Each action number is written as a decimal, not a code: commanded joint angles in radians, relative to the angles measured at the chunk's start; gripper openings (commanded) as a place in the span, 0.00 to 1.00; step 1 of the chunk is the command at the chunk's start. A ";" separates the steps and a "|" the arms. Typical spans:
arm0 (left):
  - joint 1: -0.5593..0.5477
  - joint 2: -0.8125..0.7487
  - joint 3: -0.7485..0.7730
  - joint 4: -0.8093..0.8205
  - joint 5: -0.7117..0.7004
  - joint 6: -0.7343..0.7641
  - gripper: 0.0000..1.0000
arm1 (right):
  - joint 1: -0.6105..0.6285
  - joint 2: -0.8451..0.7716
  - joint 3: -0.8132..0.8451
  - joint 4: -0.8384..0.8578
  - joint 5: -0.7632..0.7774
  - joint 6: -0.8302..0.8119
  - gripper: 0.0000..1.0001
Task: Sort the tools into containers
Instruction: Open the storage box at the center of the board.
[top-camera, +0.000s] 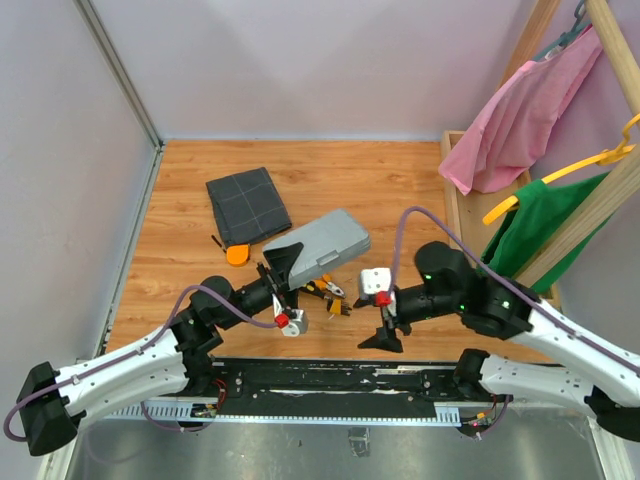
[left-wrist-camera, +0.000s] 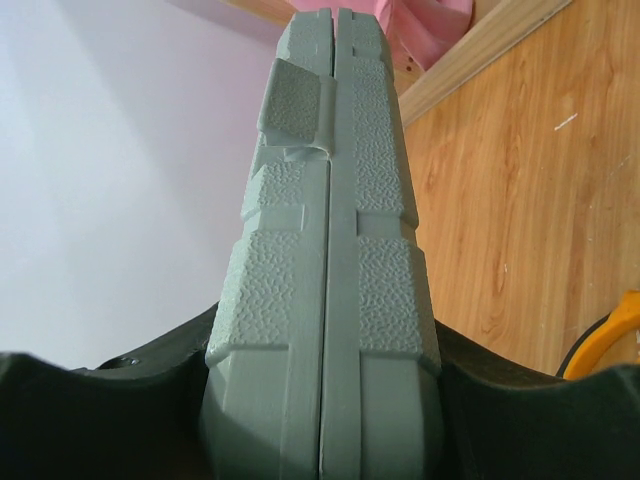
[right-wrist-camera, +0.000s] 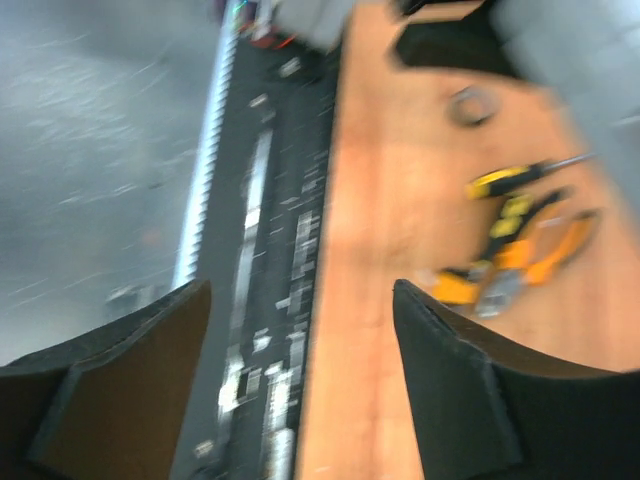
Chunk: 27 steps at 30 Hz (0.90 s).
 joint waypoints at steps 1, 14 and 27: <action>0.001 -0.034 0.004 0.100 0.053 -0.012 0.00 | 0.013 -0.130 -0.030 0.225 0.273 -0.048 0.78; 0.001 -0.072 -0.034 0.070 0.155 -0.025 0.00 | 0.013 -0.113 -0.132 0.581 0.266 -0.330 0.70; -0.001 -0.080 -0.039 0.070 0.163 -0.033 0.00 | 0.014 0.034 -0.026 0.426 0.201 -0.363 0.57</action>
